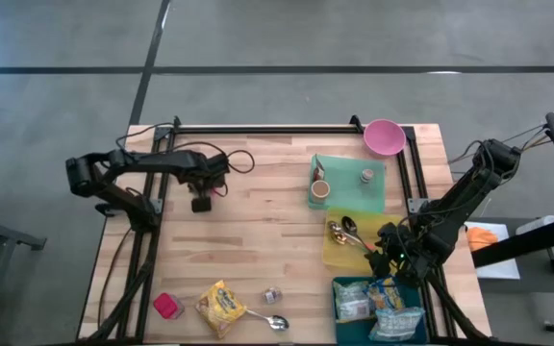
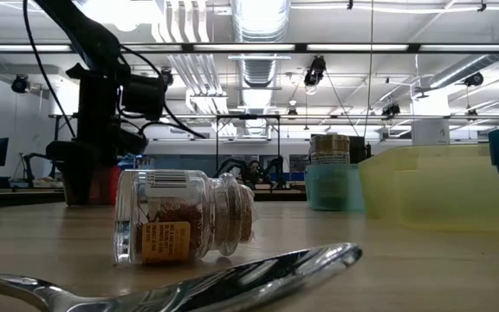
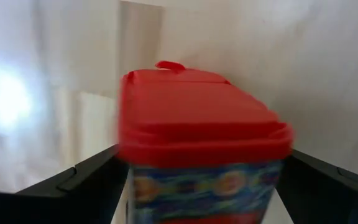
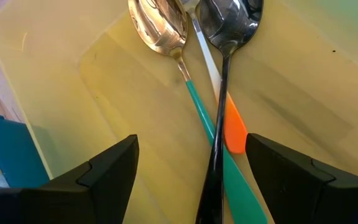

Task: Pick & Place Food Item
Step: Put the top red seasoning can into the green bin

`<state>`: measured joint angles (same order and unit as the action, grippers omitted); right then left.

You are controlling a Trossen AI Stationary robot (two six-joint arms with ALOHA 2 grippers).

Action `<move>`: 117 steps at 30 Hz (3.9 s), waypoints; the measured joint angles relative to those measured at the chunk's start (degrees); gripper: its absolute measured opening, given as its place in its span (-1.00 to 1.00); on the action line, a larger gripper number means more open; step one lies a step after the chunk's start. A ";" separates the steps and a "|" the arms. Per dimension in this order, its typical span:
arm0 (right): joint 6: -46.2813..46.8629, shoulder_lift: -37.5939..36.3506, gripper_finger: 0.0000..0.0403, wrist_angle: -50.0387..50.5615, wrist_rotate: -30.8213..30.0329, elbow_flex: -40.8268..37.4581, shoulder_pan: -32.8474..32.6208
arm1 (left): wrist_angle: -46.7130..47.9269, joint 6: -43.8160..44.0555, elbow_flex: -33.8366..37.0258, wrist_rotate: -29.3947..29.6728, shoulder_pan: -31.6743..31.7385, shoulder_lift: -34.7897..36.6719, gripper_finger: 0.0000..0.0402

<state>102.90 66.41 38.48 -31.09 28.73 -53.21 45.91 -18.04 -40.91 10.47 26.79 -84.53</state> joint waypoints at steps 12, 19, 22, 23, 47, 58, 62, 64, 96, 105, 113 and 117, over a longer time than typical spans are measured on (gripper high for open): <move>0.03 0.00 0.44 -0.05 -0.01 0.00 -0.01 | -0.55 9.55 0.00 -2.55 0.00 -1.55 0.85; 0.11 0.00 0.44 -0.07 0.00 0.00 -0.02 | -1.68 9.10 -0.02 -2.59 -0.02 -1.51 0.85; 0.04 0.00 0.44 -0.07 -0.01 0.00 -0.02 | -2.08 9.18 -0.38 -3.22 -0.07 -1.51 0.85; 0.10 0.00 0.44 -0.07 -0.02 0.00 -0.02 | -2.04 9.42 -0.44 -3.29 -0.07 -1.47 0.85; 0.01 0.00 0.44 -0.07 0.00 0.00 -0.02 | -0.40 12.72 -0.52 -4.23 -0.07 -1.27 -0.17; 0.06 0.00 0.44 -0.05 -0.01 0.00 -0.02 | -0.16 24.97 -1.29 -13.80 -0.07 -1.21 -0.17; 0.08 0.01 0.44 -0.04 -0.01 0.00 0.00 | -0.02 28.79 -2.69 -23.96 -0.07 -0.74 -0.17; 0.03 0.02 0.44 -0.07 0.00 0.00 -0.02 | -0.02 29.45 -3.67 -28.92 -0.07 -0.74 -0.17; 0.06 0.02 0.44 -0.11 -0.02 0.00 -0.01 | -15.82 44.15 -26.48 -36.61 -25.50 1.66 -0.17; 9.00 -0.06 0.44 -2.19 -0.98 0.03 0.07 | -20.14 62.76 -26.36 -32.02 -27.52 -0.04 -0.17; 17.99 -0.74 0.44 -6.35 -16.17 0.02 0.13 | -20.44 65.92 -26.36 -30.91 -28.24 -0.06 -0.17; 18.64 -0.74 0.44 -9.98 -21.28 0.00 0.47 | -20.37 65.02 -26.36 -31.53 -28.24 -0.06 -0.17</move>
<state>121.55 65.67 28.50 -52.37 28.73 -52.74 25.54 46.98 -67.26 -21.05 -1.45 -84.60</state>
